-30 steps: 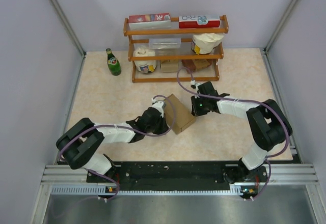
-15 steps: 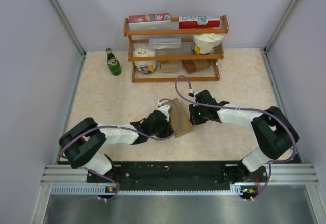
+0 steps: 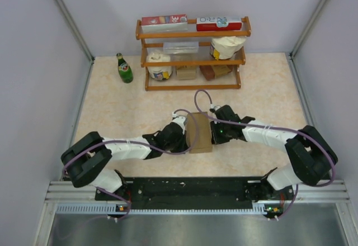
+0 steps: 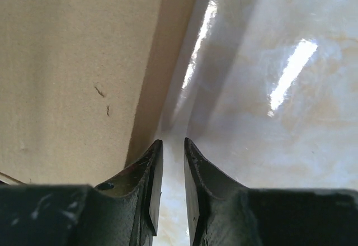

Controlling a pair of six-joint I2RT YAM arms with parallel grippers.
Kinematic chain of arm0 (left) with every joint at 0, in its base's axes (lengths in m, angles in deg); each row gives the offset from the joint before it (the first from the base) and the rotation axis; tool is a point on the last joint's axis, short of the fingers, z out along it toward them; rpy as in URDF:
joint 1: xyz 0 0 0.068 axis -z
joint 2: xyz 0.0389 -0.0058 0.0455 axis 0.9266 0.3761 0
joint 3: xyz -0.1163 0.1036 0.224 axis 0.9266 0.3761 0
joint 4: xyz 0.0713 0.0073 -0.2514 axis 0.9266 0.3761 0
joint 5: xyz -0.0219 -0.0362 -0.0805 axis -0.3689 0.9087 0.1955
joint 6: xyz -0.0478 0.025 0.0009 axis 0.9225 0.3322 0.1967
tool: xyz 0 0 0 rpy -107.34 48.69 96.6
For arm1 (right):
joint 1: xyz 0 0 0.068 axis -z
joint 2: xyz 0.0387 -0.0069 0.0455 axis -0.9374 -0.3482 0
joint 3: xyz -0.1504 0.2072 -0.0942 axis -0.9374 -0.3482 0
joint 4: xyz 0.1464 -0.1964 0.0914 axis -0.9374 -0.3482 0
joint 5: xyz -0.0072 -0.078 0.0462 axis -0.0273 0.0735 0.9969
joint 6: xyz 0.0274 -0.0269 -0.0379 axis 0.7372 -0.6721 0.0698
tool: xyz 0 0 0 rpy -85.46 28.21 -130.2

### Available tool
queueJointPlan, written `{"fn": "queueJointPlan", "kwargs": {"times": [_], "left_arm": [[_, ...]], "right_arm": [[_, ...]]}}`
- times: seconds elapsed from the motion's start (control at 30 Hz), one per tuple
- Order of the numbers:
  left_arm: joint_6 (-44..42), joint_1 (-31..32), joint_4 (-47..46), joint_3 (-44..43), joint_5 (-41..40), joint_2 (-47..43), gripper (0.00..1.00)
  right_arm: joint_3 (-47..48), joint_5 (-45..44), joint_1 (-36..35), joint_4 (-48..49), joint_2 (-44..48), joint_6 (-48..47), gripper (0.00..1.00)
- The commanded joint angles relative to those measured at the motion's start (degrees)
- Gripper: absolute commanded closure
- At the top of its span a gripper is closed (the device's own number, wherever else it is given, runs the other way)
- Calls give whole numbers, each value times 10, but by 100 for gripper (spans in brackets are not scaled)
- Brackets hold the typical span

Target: Fold the paper box

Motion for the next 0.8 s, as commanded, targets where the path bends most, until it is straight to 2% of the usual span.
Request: {"fn": "queueJointPlan", "kwargs": {"times": [0.0,0.13,0.23,0.4,0.57,0.77], "left_arm": [[15,-4,96,-9,-73,-68,100],[14,-46,114,-1,-92,-104,100],[-15,-90,93,-14,-76,-95,100],[-73,-139,55,-86,-34,-10,100],[-101,-161,33,-152,0,88,100],[-105,-166,11,-169,44,139,100]], "right_arm": [[15,-56,11,-40,44,3,78],[47,-70,69,-38,35,-26,79],[80,-60,94,-35,5,-43,80],[132,-6,110,-17,-59,-45,82],[155,21,115,-2,-116,-34,88],[164,36,115,10,-155,-31,89]]}}
